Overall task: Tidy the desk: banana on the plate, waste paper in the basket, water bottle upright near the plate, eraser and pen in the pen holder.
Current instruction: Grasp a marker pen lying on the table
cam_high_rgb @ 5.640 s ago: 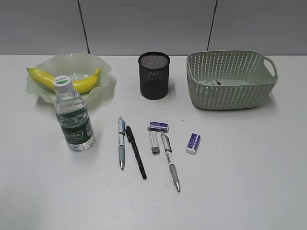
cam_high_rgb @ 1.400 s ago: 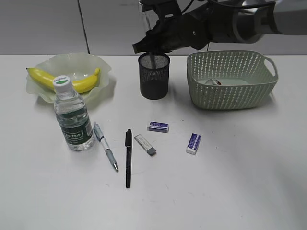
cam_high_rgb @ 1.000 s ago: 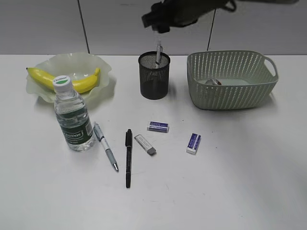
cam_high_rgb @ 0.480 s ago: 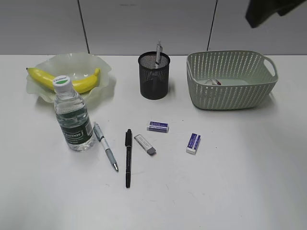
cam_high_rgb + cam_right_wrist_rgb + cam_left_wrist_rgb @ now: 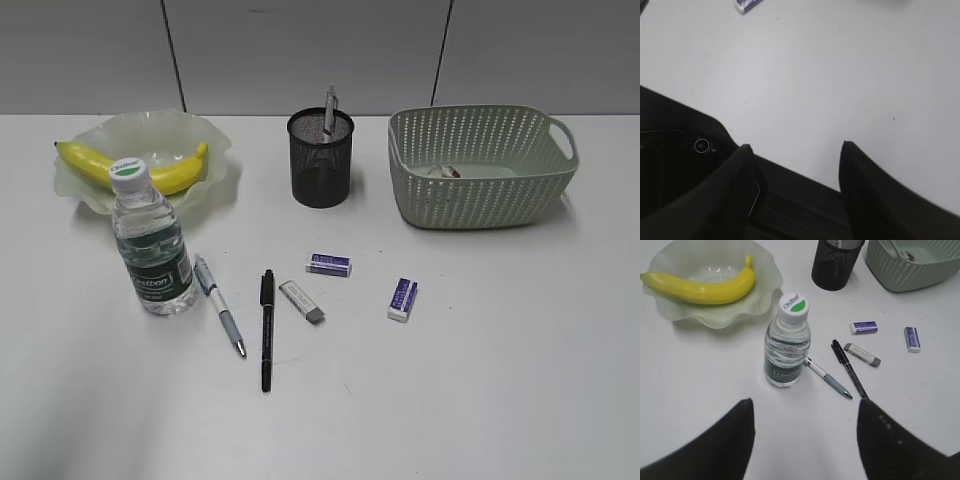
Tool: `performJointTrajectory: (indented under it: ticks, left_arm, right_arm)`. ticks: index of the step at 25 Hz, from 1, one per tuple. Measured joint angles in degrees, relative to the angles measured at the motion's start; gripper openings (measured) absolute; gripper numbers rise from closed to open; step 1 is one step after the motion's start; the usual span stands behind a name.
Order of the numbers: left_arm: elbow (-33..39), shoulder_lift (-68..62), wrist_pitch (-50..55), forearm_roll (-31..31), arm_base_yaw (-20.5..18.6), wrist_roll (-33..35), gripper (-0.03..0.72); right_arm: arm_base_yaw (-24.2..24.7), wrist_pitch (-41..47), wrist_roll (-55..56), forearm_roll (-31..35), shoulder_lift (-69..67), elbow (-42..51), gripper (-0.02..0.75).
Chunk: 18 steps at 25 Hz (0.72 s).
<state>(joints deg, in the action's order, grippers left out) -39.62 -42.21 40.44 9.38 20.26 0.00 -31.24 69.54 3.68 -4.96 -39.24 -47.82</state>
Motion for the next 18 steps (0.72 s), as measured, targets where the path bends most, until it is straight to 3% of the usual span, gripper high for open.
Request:
performJointTrajectory:
  ticks: [5,9,14,18]
  left_arm:
    - [-0.1,-1.7,-1.7,0.3,0.0,0.0,0.481]
    - [-0.2,-1.7,-3.2,3.2,0.2,1.9,0.481]
    - [-1.2,-6.5,-4.3,7.9,3.3,2.4,0.480]
    - [-3.8,-11.8,-5.4,9.5,9.6,2.4,0.480]
  right_arm:
    - [0.0,0.2,0.0,2.7,21.7,13.7,0.436]
    - [0.0,-0.8,-0.1,3.9,37.1,15.7,0.436]
    - [-0.1,-1.7,-1.1,3.8,38.8,16.1,0.436]
    - [-0.1,-4.9,-2.0,3.5,38.3,16.8,0.436]
